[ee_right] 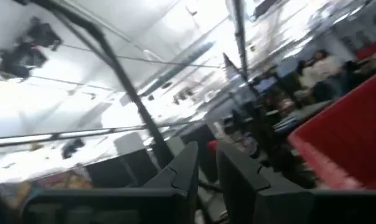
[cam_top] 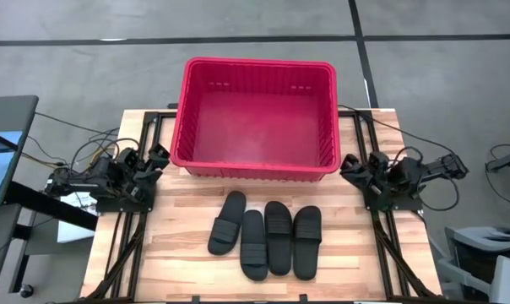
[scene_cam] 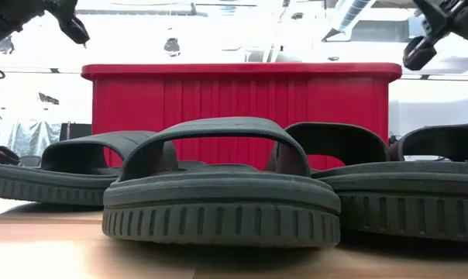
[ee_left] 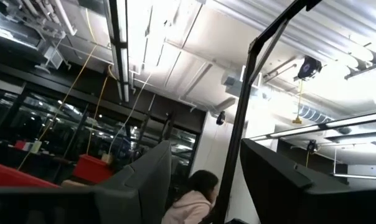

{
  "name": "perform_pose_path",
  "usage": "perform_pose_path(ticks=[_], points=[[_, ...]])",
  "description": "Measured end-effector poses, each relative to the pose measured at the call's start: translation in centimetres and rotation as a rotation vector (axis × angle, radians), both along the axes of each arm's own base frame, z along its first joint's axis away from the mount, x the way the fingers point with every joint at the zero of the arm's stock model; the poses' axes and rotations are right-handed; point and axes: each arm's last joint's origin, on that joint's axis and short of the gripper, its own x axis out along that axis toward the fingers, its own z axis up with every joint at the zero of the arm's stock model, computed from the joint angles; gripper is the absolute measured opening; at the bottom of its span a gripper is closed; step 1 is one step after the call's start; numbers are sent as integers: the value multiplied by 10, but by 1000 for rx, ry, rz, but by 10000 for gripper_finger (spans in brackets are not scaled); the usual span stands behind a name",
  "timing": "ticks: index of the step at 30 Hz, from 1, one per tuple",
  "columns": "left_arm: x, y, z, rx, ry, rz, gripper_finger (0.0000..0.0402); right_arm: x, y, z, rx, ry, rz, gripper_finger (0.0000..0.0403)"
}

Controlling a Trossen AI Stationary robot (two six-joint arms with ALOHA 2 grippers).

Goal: Pick and place slides into bin
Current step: Put the black slide into the red bin

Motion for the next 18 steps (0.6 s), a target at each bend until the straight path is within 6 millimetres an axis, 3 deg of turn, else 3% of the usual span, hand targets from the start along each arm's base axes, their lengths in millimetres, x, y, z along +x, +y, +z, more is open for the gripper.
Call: perform_pose_path(ticks=[5, 10, 12, 18], points=[[-1, 0, 1, 0, -13, 4, 183, -10, -1, 29, -149, -123, -49, 51], [-4, 1, 5, -42, -56, -10, 183, -17, 6, 72, -322, -196, 108, 51], [-5, 1, 6, -64, -71, -20, 183, -12, 11, 84, -365, -75, 200, 51], [-6, 1, 8, -132, -90, -57, 183, 20, 28, 98, -280, 573, 405, 51]])
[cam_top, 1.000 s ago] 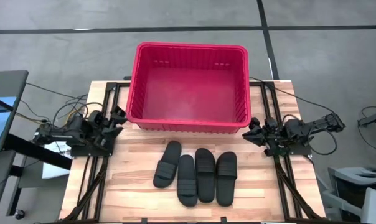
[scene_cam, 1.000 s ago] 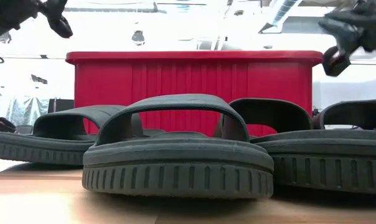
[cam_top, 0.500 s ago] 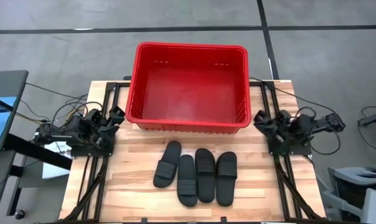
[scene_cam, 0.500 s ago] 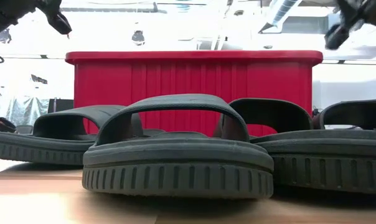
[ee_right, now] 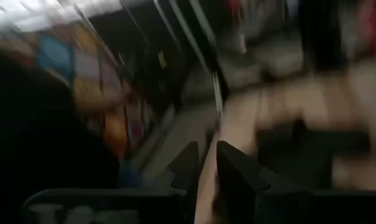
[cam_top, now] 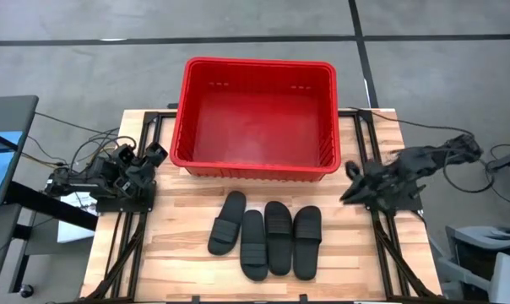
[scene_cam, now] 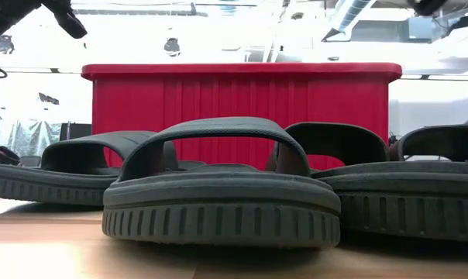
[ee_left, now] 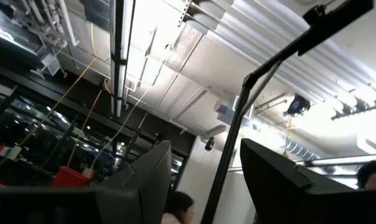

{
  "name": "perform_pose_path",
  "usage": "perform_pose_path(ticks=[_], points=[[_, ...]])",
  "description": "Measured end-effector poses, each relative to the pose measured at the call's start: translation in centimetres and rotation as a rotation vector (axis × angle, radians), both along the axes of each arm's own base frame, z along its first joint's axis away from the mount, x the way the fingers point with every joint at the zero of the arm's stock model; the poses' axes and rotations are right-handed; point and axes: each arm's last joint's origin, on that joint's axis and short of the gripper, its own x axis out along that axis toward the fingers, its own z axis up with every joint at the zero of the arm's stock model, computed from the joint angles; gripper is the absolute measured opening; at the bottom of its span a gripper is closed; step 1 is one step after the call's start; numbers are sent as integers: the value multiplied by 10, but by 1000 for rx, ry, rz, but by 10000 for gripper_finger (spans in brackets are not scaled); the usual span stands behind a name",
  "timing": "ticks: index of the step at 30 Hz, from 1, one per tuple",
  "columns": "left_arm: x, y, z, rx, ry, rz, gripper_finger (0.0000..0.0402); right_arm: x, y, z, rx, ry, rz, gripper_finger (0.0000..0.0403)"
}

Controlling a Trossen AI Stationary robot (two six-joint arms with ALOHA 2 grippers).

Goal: Pick and place slides into bin
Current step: Put the black slide into the red bin

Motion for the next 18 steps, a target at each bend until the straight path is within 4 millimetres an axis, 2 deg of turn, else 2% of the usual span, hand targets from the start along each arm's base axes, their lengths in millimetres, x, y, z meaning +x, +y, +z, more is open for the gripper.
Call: perform_pose_path(ticks=[5, 9, 14, 18], points=[[0, 0, 0, -42, 1, -41, 183, 19, 26, 11, 140, 309, 145, 51], [0, 0, 0, -80, 5, -88, 183, 22, 50, -1, 242, 603, 146, 52], [1, -1, -1, -71, 20, -128, 183, 31, 80, -23, 297, 808, -8, 66], [1, -1, -1, -74, 22, -127, 183, 44, 99, -46, 275, 876, -187, 97]])
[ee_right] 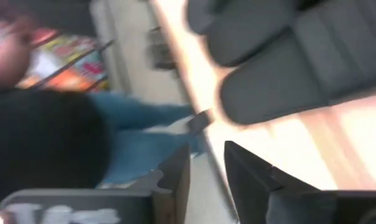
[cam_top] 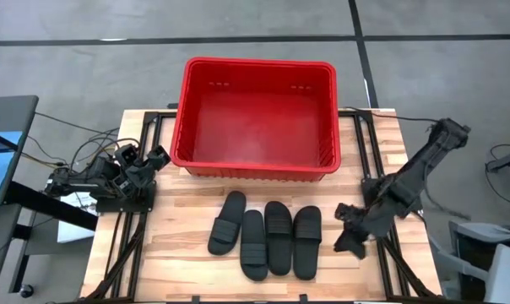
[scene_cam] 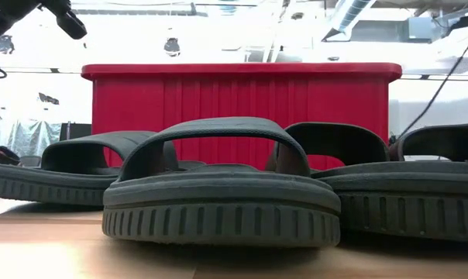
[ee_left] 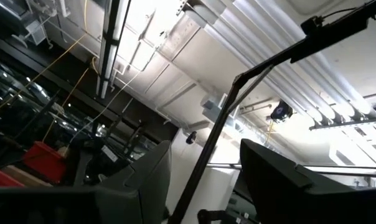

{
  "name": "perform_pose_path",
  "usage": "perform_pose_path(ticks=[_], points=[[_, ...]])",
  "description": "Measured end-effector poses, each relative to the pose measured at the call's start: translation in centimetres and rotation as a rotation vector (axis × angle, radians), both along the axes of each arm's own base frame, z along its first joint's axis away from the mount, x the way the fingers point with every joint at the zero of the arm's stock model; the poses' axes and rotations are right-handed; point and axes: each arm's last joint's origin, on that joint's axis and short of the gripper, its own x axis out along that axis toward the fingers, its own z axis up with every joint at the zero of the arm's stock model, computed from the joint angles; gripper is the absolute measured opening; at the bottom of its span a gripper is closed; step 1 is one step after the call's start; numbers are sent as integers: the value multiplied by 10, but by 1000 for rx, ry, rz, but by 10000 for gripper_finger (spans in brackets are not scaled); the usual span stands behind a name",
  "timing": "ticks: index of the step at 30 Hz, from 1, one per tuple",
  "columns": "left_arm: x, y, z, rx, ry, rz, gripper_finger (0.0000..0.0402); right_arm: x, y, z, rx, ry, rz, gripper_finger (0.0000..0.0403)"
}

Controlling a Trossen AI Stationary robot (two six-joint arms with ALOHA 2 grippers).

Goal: Pick and place slides into bin
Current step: Put the black slide into the red bin

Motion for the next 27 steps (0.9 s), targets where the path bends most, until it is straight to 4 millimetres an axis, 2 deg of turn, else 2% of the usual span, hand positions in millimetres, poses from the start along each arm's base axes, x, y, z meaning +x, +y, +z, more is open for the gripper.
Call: perform_pose_path(ticks=[8, 14, 17, 21, 24, 27], points=[[1, -2, -1, 34, 9, -41, 183, 30, 20, -49, -122, 168, -178, 188], [3, -2, -3, 38, 40, -46, 183, 43, 27, -70, -141, 234, -264, 214], [4, -2, -4, 47, 58, -56, 183, 42, 31, -69, -185, 278, -263, 209], [5, -2, -5, 38, 74, -70, 183, 36, 33, -55, -313, 341, -266, 189], [5, -2, -6, 39, 80, -69, 183, 32, 36, -43, -401, 254, -302, 171], [5, -2, -6, 43, 80, -56, 183, 29, 42, -45, -463, 207, -297, 159]])
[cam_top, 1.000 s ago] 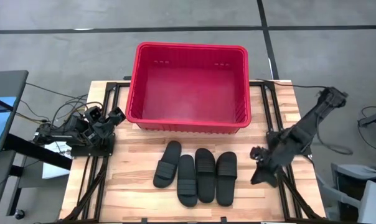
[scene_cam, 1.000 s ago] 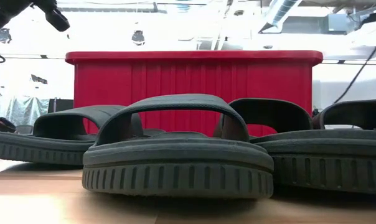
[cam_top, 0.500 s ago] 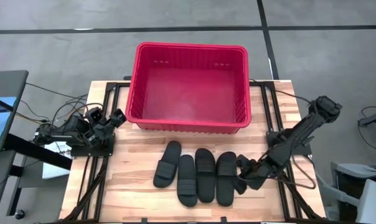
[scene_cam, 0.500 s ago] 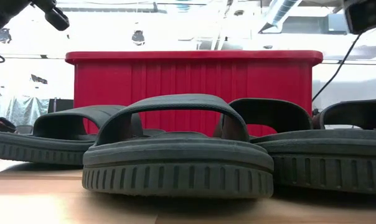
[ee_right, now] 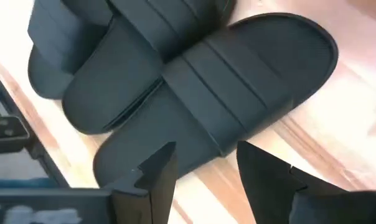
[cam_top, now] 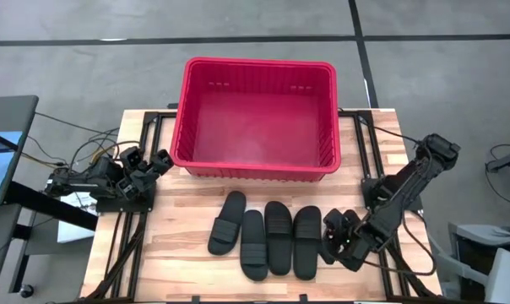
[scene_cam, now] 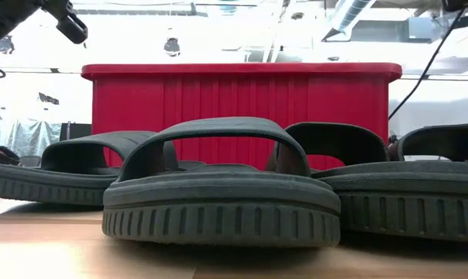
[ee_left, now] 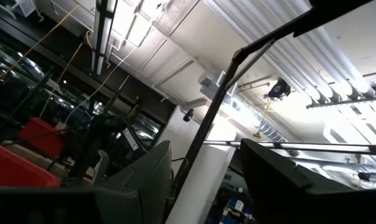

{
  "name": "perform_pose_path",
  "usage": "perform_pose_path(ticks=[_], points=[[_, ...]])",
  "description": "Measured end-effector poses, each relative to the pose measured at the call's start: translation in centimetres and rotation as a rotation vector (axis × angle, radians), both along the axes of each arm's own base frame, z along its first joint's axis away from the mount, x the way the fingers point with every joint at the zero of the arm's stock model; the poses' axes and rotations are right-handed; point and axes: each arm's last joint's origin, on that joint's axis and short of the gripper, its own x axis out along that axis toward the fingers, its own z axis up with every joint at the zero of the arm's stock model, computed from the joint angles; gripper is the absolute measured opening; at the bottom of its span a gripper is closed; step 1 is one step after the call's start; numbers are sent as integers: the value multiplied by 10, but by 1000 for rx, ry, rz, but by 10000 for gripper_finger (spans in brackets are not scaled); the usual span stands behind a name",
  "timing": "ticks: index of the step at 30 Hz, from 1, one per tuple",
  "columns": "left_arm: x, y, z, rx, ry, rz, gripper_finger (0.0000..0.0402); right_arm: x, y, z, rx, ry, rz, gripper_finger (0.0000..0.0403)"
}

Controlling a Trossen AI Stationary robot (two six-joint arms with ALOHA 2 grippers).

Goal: Pick and place slides into bin
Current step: Put the black slide into the red bin

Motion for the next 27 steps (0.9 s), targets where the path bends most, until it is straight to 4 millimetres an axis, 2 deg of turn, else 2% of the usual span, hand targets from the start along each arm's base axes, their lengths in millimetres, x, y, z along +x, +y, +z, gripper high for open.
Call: perform_pose_path(ticks=[5, 7, 16, 21, 27], points=[[0, 0, 0, 4, -2, 18, 183, 6, 18, -34, -47, 88, -7, 149], [0, 0, 0, 4, -2, 18, 183, 13, 24, -41, -63, 101, -23, 147], [2, 0, -3, 8, 37, 15, 183, 33, 38, -28, -200, 165, -43, 128], [5, 0, -6, 10, 76, 14, 183, 36, 41, -16, -203, 167, -32, 121], [5, 0, -6, 10, 75, 13, 183, 36, 36, -16, -253, 211, 40, 120]])
